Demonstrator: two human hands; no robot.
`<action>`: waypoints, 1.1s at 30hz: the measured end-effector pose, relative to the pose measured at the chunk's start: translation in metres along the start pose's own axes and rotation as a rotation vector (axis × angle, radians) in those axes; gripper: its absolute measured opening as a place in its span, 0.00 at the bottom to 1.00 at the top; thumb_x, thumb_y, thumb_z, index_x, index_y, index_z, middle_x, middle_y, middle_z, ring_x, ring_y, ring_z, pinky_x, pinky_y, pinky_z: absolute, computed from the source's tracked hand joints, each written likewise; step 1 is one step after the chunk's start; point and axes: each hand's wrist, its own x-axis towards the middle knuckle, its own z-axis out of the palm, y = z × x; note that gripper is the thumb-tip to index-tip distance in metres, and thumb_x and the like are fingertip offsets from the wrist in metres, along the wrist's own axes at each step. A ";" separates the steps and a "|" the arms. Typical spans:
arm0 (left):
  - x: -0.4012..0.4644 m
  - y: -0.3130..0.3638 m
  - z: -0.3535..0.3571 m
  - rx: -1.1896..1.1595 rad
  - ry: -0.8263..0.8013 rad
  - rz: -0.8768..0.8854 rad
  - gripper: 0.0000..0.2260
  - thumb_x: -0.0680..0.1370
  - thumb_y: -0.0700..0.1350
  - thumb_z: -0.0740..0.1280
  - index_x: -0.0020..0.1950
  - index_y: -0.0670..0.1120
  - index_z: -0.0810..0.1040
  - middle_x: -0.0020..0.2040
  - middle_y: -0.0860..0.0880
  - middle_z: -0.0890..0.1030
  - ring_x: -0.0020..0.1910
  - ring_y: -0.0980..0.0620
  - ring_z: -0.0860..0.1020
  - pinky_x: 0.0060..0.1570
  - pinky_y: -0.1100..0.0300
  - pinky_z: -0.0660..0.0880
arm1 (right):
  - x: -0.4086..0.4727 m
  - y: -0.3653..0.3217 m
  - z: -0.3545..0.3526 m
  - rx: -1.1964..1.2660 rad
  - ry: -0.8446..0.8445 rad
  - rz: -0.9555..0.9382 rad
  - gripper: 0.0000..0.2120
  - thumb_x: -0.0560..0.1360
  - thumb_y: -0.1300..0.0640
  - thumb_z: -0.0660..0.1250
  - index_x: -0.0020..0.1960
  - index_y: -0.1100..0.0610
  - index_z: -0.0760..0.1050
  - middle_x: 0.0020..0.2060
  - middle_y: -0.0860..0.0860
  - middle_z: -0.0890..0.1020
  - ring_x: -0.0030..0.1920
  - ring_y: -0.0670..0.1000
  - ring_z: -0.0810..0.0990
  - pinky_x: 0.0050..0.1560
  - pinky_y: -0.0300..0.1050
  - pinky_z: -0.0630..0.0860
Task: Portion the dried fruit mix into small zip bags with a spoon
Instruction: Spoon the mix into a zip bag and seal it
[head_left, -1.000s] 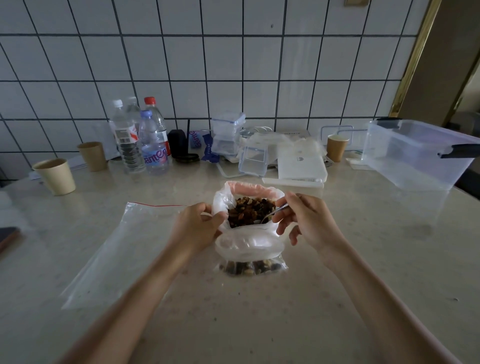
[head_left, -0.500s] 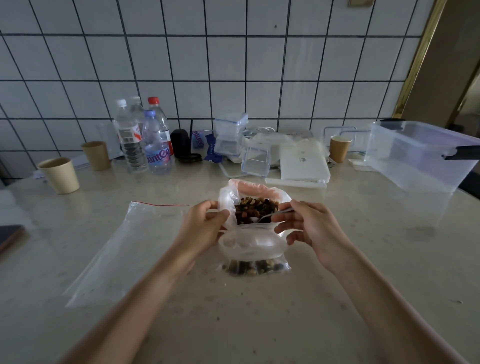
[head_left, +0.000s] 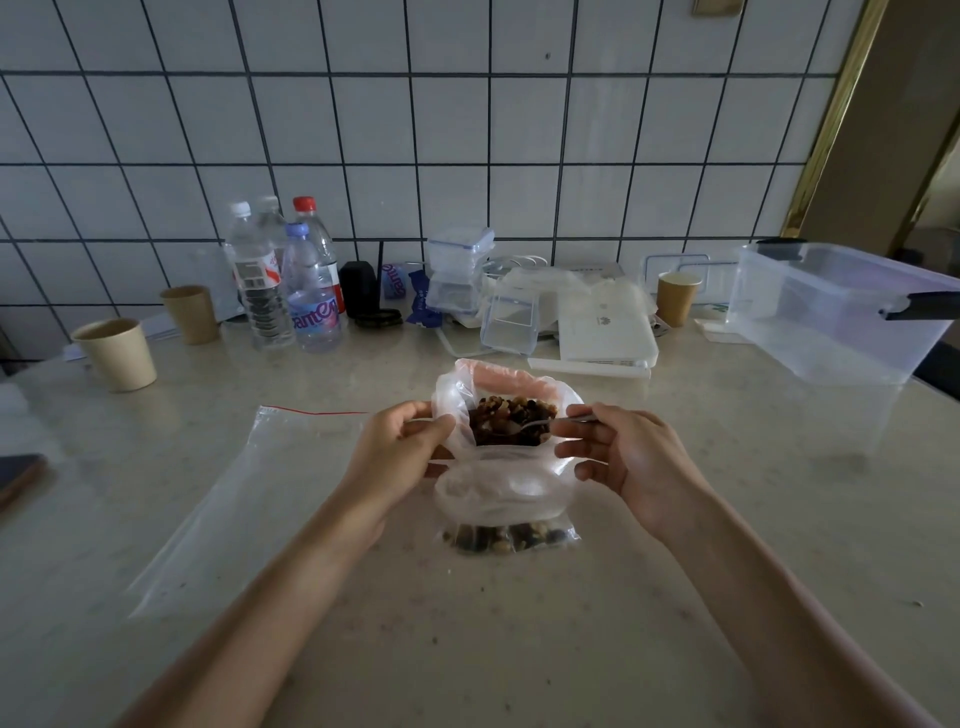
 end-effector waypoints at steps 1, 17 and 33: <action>0.001 0.000 -0.001 0.018 0.015 -0.002 0.05 0.82 0.47 0.70 0.56 0.49 0.84 0.45 0.50 0.89 0.44 0.51 0.88 0.36 0.63 0.81 | 0.000 -0.002 -0.001 0.009 0.018 -0.015 0.13 0.85 0.60 0.59 0.56 0.66 0.80 0.46 0.63 0.88 0.37 0.56 0.86 0.28 0.44 0.77; -0.013 0.017 -0.012 0.675 -0.247 0.156 0.07 0.76 0.58 0.75 0.44 0.56 0.86 0.39 0.59 0.86 0.35 0.58 0.84 0.35 0.70 0.76 | -0.022 -0.028 0.001 -0.037 0.013 -0.285 0.17 0.86 0.56 0.58 0.46 0.63 0.78 0.30 0.60 0.77 0.28 0.57 0.77 0.25 0.44 0.67; -0.015 0.020 -0.013 0.410 -0.303 0.089 0.08 0.80 0.54 0.72 0.49 0.51 0.87 0.41 0.51 0.87 0.33 0.52 0.84 0.30 0.61 0.78 | -0.037 -0.024 0.016 -0.416 -0.248 -0.708 0.20 0.87 0.53 0.55 0.45 0.62 0.77 0.28 0.60 0.78 0.28 0.70 0.71 0.25 0.55 0.65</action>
